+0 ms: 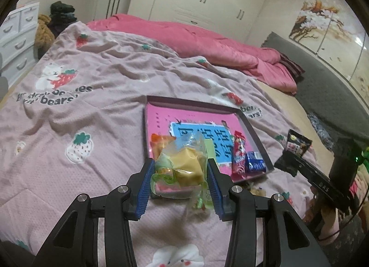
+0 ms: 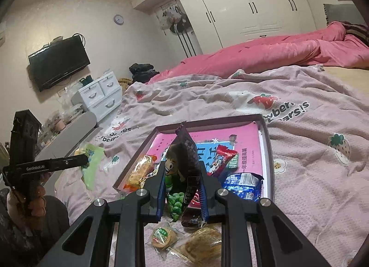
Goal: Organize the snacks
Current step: 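Lift the candy bag and green pea bag toward the tray with both tools, then lower the candy bag into the tray while right tool lowers pea bag beside candy stick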
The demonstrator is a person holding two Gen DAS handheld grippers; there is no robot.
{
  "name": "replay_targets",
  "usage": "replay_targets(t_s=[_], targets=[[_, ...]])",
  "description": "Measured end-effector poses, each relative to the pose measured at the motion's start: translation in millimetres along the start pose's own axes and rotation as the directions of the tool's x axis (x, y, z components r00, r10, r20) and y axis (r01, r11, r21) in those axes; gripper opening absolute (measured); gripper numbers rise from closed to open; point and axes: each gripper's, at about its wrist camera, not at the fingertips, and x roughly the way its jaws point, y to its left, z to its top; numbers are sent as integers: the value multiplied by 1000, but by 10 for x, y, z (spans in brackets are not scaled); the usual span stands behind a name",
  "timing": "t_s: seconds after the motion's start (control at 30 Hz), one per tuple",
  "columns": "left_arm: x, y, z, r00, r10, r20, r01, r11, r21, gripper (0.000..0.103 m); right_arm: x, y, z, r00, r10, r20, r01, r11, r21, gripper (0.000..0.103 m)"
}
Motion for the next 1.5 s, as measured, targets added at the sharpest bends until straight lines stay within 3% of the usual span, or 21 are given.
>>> replay_targets(t_s=[0.3,0.93,1.5], targets=[[110,65,104,998,43,37,-43,999,-20,47,-8,-45,29,1000,-14,13,14,1000,15,24],[732,-26,114,991,131,-15,-130,991,44,47,97,-152,45,1000,-22,8,22,999,47,24],[1113,-172,70,990,117,-82,-110,990,85,47,430,-162,-26,998,11,-57,-7,998,68,24]])
